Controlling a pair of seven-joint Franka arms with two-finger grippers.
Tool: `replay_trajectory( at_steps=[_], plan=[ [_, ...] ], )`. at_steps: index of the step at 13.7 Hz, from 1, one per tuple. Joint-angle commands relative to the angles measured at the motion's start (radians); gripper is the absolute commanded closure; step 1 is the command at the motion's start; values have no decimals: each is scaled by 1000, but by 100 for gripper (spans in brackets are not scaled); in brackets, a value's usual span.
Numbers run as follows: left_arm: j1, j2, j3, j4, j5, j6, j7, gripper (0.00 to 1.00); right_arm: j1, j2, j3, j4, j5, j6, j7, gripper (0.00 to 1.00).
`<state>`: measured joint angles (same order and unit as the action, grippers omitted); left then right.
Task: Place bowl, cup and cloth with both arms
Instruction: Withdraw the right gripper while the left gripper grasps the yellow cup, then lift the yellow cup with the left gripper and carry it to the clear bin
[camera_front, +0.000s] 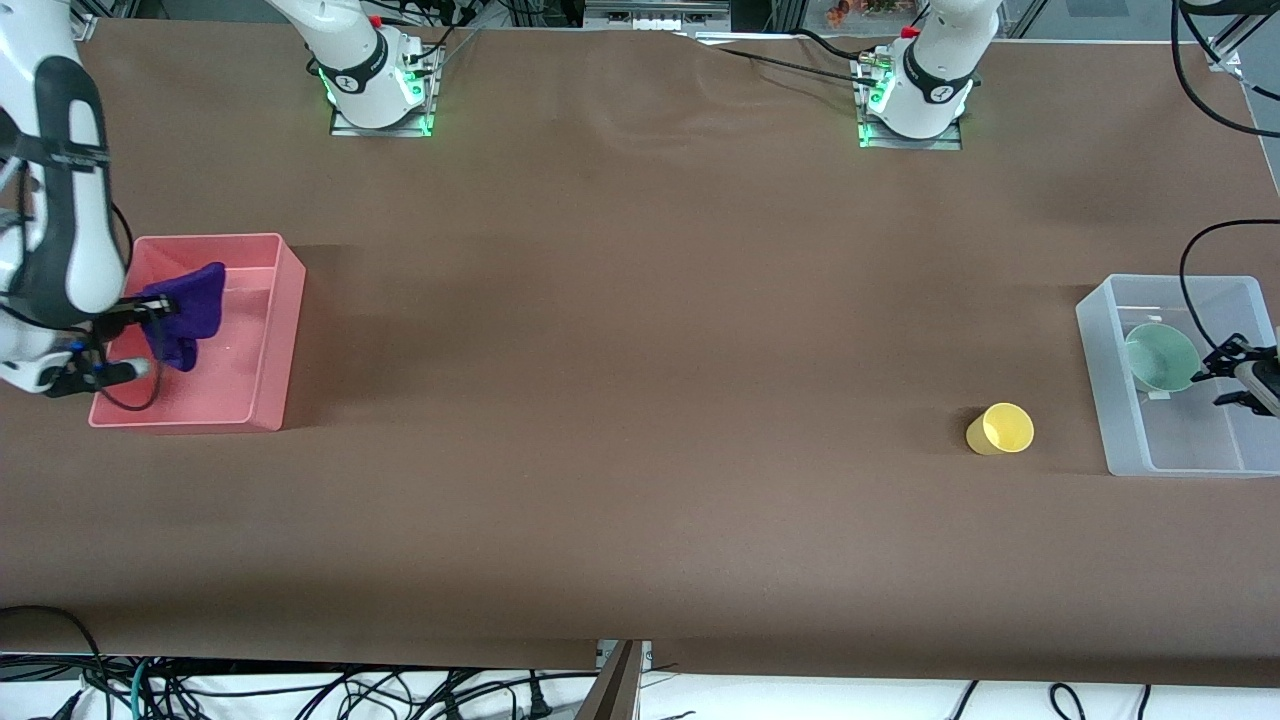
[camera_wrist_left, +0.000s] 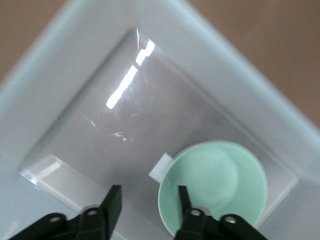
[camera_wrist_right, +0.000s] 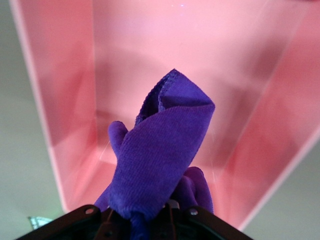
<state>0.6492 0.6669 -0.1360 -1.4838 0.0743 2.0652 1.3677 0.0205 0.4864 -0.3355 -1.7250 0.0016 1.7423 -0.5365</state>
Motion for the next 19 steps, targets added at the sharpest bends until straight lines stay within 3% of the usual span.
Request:
replay_trajectory(
  at_steps=[1, 2, 3, 5, 7, 9, 11, 14, 15, 17, 18, 19],
  plan=[
    [-71, -119, -16, -10, -1, -117, -135, 0, 10, -6, -5, -50, -8, 62, -5, 83],
    [-106, -136, -17, -10, -1, -153, -209, 0, 10, -9, -4, -44, 1, 57, -2, 15],
    [-144, -150, -17, -10, -2, -183, -301, 0, 10, -21, -2, -32, 6, 49, 3, 0],
    [-227, -153, -17, -12, -2, -203, -508, 0, 10, -70, 3, 22, 12, -16, 0, 0],
    [-295, -142, -24, -27, -4, -203, -701, 0, 15, -107, 24, 163, 61, -195, -3, 0],
    [-338, -97, -24, -29, -5, -192, -827, 0, 15, -138, 102, 299, 52, -298, 7, 0],
    [-358, -63, -24, -30, -5, -175, -895, 0, 13, -205, 136, 331, 40, -305, 0, 0],
    [-365, -6, -24, -44, -1, -15, -912, 5, 13, -307, 181, 337, -37, -236, 9, 0],
    [-365, 17, -24, -44, -5, 22, -912, 17, 12, -327, 181, 334, -32, -203, 9, 0],
    [-364, 54, -25, -46, -7, 55, -914, 59, 12, -361, 181, 300, -37, -179, 9, 0],
    [-362, 66, -25, -46, -8, 61, -914, 89, 12, -365, 187, 298, -38, -187, 18, 0],
    [-364, 68, -25, -47, -8, 59, -914, 100, 12, -380, 202, 291, -32, -214, 94, 0]
  ],
)
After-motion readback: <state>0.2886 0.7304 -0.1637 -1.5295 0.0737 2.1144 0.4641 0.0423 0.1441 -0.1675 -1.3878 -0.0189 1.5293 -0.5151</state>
